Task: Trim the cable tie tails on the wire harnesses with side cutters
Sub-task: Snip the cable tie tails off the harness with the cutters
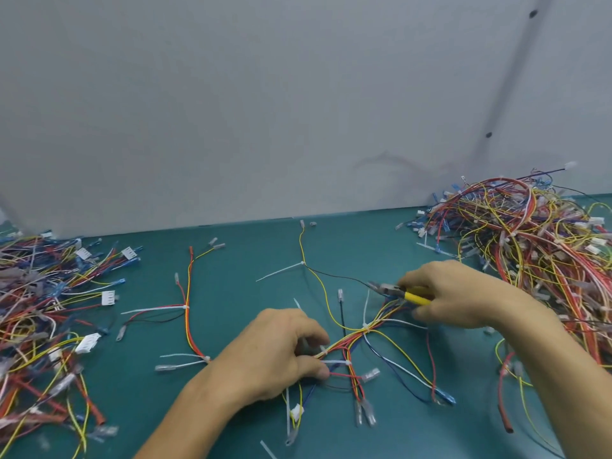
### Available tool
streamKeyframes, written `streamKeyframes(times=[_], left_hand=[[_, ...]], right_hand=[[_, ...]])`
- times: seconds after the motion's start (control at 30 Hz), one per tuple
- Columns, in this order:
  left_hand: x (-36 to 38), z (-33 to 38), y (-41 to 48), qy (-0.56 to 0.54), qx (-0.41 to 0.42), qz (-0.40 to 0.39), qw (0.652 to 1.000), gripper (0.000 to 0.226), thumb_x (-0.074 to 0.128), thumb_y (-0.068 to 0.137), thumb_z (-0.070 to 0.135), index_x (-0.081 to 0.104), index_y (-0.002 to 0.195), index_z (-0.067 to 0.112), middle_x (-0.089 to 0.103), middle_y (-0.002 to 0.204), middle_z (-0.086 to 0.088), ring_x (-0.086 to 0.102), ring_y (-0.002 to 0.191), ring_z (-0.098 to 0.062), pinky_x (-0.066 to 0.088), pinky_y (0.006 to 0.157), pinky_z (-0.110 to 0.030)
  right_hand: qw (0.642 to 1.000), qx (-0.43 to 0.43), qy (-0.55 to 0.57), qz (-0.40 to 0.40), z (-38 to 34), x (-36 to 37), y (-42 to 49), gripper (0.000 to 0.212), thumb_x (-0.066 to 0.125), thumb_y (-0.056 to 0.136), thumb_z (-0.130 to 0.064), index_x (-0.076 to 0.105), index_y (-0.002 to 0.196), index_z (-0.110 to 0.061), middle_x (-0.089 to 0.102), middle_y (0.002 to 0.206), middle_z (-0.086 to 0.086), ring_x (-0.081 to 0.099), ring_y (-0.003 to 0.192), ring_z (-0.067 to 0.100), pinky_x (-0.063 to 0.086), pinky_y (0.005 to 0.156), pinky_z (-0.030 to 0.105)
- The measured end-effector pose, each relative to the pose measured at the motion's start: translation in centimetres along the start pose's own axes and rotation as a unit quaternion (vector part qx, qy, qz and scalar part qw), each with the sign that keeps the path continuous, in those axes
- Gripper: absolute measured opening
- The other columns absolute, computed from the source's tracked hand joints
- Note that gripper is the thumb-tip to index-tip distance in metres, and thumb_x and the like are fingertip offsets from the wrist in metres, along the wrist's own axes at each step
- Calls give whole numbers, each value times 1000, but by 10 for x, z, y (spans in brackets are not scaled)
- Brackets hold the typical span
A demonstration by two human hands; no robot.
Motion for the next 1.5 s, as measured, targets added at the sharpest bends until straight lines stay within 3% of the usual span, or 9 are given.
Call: streamKeyframes(times=[0.17,0.3,0.4,0.5,0.7,0.8,0.93,1.27,1.5], left_hand=[[-9,13,3,-25,10,72,997,22,69,82,45,71,98,29,61,87,17,55,83,3,41,73,-10],[-8,23,18,-32,9,108,994,19,65,88,36,69,104,26,64,97,11,56,86,-1,41,81,-16],[-3,28,32,-46,9,138,989,19,66,88,31,69,106,24,65,100,10,56,86,-3,38,79,-10],[7,26,43,-99,-10,150,984,18,69,85,31,70,101,23,66,95,10,56,80,-1,37,72,-5],[25,11,53,-193,-56,154,967,7,70,84,19,74,79,23,71,76,10,61,72,-4,45,70,-15],[27,7,54,-202,-61,157,965,11,68,85,15,72,77,21,70,74,14,61,69,-6,47,69,-19],[28,6,55,-202,-54,156,965,15,66,86,13,71,76,22,62,63,27,54,59,4,40,61,-10],[30,5,55,-248,-48,140,957,17,67,86,10,71,74,21,71,79,14,55,66,6,41,68,-9],[30,5,56,-248,-55,143,957,13,67,86,11,74,79,19,69,75,18,56,66,5,43,68,-10]], right_hand=[[999,-36,-28,-4,0,19,-15,31,51,86,-25,54,114,-37,50,96,-5,52,95,19,46,83,38],[989,-61,-117,74,-4,24,-21,46,42,87,-24,43,130,-39,47,112,-5,51,106,23,41,85,35],[977,-78,-158,124,-8,24,-23,49,39,88,-27,38,136,-35,47,112,-4,48,105,24,40,83,35],[973,-93,-157,138,-10,26,-25,42,36,92,-30,38,134,-38,46,106,-3,48,100,25,36,74,33],[968,-98,-194,125,-13,31,-23,33,38,93,-25,46,124,-32,47,103,-1,49,96,25,24,67,31],[972,-93,-181,117,-11,31,-22,29,39,93,-24,46,121,-29,47,102,-1,49,97,26,29,67,31],[974,-97,-172,110,-12,32,-20,23,39,93,-24,48,113,-27,46,98,0,50,95,26,34,67,32],[975,-123,-156,98,-16,35,-16,20,37,94,-26,50,109,-27,50,99,-2,51,96,27,45,78,37],[984,-105,-127,75,-13,38,-15,15,42,91,-24,49,104,-27,46,98,-6,56,96,26,48,73,37]])
Point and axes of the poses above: each hand's wrist, its own y-axis towards the middle knuckle, its own x-axis out of the palm, z = x × y, the point moved 8 cm from there along y, towards the middle knuckle
